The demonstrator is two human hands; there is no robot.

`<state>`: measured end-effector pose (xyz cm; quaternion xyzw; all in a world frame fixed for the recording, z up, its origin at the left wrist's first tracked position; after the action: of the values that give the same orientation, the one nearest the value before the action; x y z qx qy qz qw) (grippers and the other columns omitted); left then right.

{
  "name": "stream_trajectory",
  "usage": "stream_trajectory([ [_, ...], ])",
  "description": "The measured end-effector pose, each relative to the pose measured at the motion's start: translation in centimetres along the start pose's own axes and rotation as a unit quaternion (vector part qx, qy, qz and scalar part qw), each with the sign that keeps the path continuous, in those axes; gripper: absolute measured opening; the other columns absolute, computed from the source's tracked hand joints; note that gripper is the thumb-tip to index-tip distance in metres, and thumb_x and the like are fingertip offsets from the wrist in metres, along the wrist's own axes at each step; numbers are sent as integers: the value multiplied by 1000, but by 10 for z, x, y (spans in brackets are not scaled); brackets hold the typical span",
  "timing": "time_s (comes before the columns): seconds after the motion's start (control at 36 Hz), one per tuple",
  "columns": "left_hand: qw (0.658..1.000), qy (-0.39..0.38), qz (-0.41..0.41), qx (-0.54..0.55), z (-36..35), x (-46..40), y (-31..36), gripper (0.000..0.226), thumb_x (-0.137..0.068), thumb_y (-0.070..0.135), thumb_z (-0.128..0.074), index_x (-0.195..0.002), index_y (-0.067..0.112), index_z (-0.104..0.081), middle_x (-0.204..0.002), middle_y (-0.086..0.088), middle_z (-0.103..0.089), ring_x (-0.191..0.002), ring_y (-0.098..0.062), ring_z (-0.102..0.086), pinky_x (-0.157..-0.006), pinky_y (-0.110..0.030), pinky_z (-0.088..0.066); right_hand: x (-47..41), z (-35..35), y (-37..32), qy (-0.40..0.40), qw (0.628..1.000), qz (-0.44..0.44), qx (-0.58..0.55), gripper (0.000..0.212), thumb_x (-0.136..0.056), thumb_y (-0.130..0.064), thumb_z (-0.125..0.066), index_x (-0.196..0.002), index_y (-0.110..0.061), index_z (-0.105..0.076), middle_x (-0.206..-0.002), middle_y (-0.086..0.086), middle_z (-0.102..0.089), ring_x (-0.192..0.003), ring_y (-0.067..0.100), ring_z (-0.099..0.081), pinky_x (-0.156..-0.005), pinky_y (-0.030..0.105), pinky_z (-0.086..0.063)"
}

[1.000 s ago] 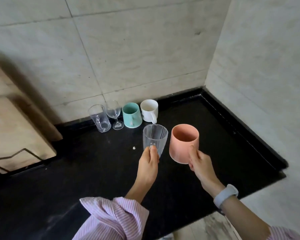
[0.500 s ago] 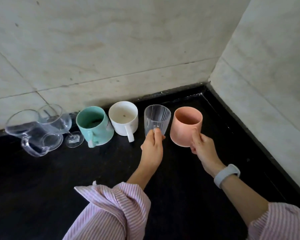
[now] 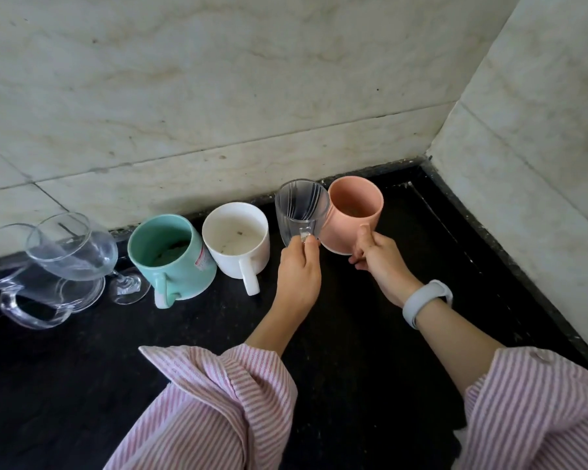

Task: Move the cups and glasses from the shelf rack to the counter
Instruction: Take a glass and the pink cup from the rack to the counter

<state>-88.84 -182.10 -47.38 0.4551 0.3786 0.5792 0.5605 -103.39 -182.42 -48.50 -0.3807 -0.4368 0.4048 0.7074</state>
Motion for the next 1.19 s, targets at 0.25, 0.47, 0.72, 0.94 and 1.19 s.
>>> stream_trajectory([
  [0.25, 996, 52, 43, -56, 6, -15, 5, 24, -97, 28, -34, -83, 13, -46, -69, 2, -49, -64, -12, -46, -64, -29, -34, -7, -1, -6, 29, 998, 15, 51, 33, -97, -36, -32, -81, -17, -53, -83, 5, -56, -80, 19, -54, -77, 37, -44],
  [0.47, 982, 2, 69, -177, 25, -5, 30, 24, -91, 22, -43, -101, 2, -52, -101, -20, -60, -86, -29, -56, -68, -34, -40, 14, 19, -35, 87, 966, 2, 242, 44, -94, -34, -43, -121, 1, -45, -128, 27, -44, -117, 41, -43, -93, 43, -39],
  [0.72, 881, 84, -127, -448, 126, 53, 84, 29, -84, 19, -54, -111, 9, -58, -115, -11, -63, -105, -34, -56, -88, -46, -43, 98, -6, -124, 25, 882, 297, 364, 22, -87, -16, -41, -97, -12, -60, -98, 6, -65, -98, 27, -58, -77, 34, -44],
  [0.94, 822, 163, 29, -545, 279, 189, 60, 34, -90, 30, -41, -120, 17, -51, -124, -1, -57, -121, -22, -46, -109, -46, -24, 232, -135, -163, -125, 831, 432, 326, 24, -86, -17, -54, -105, -7, -64, -102, 12, -69, -101, 33, -59, -89, 43, -46],
  [1.19, 744, 395, 178, -509, 441, 490, 47, 33, -89, 33, -47, -117, 18, -54, -122, 0, -59, -118, -22, -49, -106, -46, -28, 487, -271, -180, -326, 715, 563, 255, 34, -93, -25, -44, -123, -16, -56, -126, 1, -60, -124, 21, -45, -106, 32, -32],
])
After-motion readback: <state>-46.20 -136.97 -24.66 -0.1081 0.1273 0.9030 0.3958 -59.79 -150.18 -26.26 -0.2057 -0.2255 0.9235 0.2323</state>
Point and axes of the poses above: each hand's wrist, its own x-axis away from the middle knuckle, its own z-axis out of the back of the hand, y = z × x, the point moved 4 cm from there along -x, towards the middle knuckle
